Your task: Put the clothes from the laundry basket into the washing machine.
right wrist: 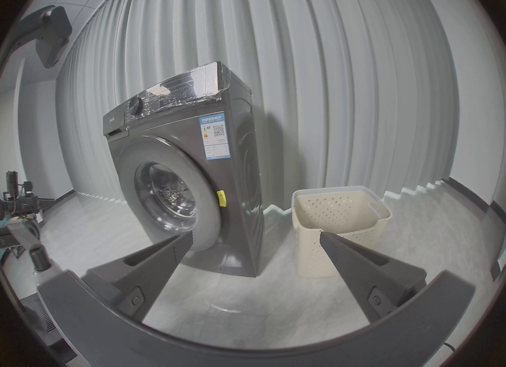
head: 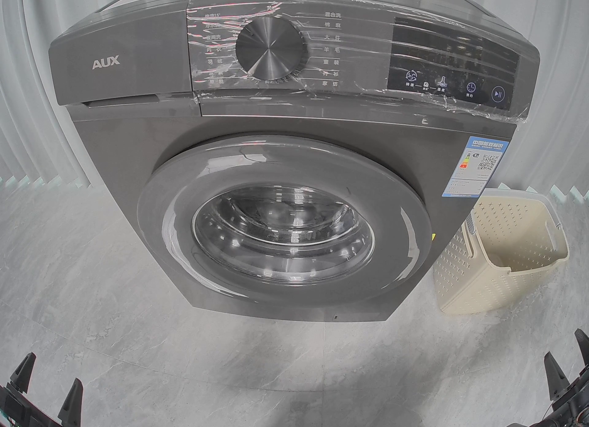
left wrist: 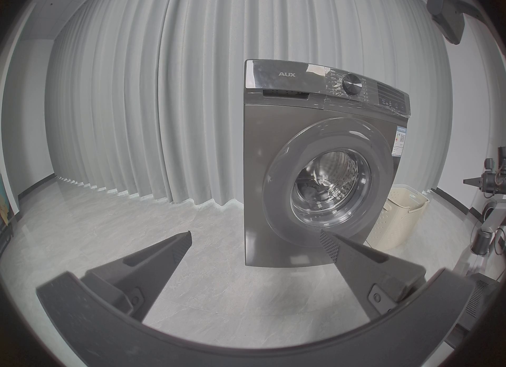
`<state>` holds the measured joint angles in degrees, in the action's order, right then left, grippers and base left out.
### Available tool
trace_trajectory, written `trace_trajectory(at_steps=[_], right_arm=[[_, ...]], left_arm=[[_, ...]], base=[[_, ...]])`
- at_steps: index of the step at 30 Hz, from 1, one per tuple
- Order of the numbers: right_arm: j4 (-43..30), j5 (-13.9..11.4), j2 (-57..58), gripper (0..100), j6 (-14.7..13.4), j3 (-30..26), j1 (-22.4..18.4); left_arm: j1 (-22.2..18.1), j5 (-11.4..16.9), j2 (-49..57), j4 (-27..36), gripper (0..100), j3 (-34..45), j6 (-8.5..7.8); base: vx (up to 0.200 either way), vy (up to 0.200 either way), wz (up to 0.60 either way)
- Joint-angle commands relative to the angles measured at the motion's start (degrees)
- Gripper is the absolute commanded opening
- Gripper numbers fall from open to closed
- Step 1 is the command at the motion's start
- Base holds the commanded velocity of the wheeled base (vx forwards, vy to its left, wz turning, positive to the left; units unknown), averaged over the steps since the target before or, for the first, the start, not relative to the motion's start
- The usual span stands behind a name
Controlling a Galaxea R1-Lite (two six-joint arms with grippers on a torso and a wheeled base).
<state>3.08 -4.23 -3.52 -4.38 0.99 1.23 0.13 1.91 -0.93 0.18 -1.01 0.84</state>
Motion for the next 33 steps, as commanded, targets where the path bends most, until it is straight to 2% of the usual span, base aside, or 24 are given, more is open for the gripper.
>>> trace_trajectory(at_steps=[1,2,5,6,16,20,31,33], right_arm=[[0.26,1.07,3.52,100,0.42,-0.99,-1.23],[0.08,1.86,3.52,100,0.6,-0.99,-1.23],[-3.0,4.76,3.52,100,3.5,-0.99,-1.23],[-4.05,4.85,3.52,100,3.76,-0.9,-1.23],[-3.44,3.79,3.52,100,4.02,-0.99,-1.23],[-3.44,4.41,3.52,100,3.41,-0.99,-1.14],[-3.44,3.97,3.52,100,3.94,-0.99,-1.23],[-3.61,3.79,3.52,100,4.29,-0.9,-1.23]], left_arm=[[0.04,0.02,0.84,-0.01,100,0.92,0.04],[0.04,0.02,0.84,-0.01,100,0.92,0.13],[0.04,0.02,0.84,-0.01,100,0.92,0.13],[0.04,0.02,0.84,-0.01,100,0.84,0.13],[0.04,0.02,0.84,-0.01,100,0.84,-0.49],[0.04,0.02,0.84,-0.01,100,0.84,-0.14],[-0.05,-0.16,0.84,-0.01,100,0.92,0.74],[-0.05,-0.07,0.84,-0.09,100,0.92,-0.31]], base=[[0.0,0.0,0.0],[0.0,0.0,0.0],[0.0,0.0,0.0],[0.0,0.0,0.0],[0.0,0.0,0.0],[0.0,0.0,0.0],[0.0,0.0,0.0],[0.0,0.0,0.0]])
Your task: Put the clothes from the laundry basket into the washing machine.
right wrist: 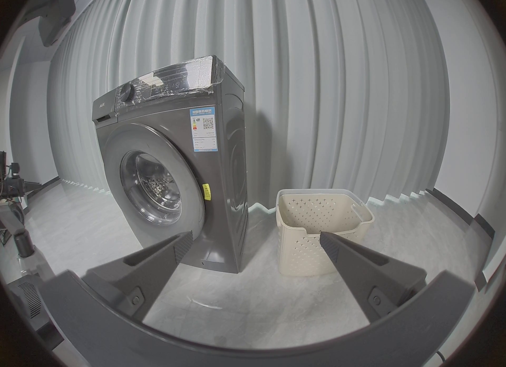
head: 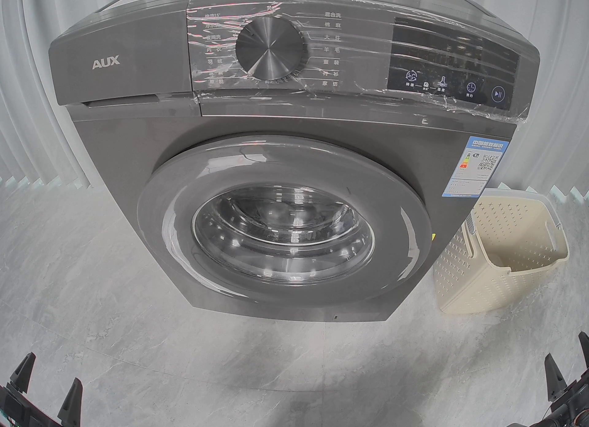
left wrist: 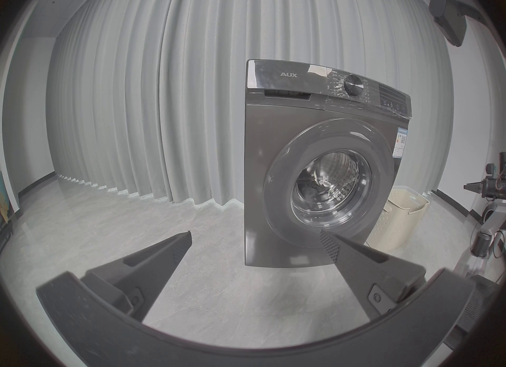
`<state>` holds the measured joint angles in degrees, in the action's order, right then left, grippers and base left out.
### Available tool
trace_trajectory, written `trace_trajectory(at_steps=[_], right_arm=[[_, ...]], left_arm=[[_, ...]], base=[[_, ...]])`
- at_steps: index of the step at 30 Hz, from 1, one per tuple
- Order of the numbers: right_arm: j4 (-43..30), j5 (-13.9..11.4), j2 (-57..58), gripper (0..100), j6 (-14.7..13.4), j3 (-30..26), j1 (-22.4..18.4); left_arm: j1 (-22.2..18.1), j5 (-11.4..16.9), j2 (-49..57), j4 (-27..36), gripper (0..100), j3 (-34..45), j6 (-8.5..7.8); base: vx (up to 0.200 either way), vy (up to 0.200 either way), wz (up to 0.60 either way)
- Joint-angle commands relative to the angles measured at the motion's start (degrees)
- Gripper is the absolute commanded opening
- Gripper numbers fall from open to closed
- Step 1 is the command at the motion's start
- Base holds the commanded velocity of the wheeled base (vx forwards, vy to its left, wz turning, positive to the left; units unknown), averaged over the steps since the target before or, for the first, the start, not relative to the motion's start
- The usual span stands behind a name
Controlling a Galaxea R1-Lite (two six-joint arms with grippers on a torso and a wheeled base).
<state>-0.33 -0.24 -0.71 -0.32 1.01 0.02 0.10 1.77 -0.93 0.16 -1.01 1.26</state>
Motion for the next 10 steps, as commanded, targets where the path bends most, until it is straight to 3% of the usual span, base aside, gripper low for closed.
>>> trace_trajectory(at_steps=[1,4,10], right_arm=[[-0.64,-0.46,0.71,100,0.4,-0.75,0.06],[-0.37,-1.69,0.71,100,0.76,-0.84,0.06],[-0.11,-1.69,0.71,100,0.67,-0.92,0.06]], left_arm=[[-0.01,0.17,0.84,-0.07,100,0.92,-0.9],[-0.01,0.08,0.84,-0.07,100,0.92,-0.9],[-0.01,0.08,0.84,-0.07,100,0.92,-0.82]], base=[[0.0,0.0,0.0],[0.0,0.0,0.0],[0.0,0.0,0.0]])
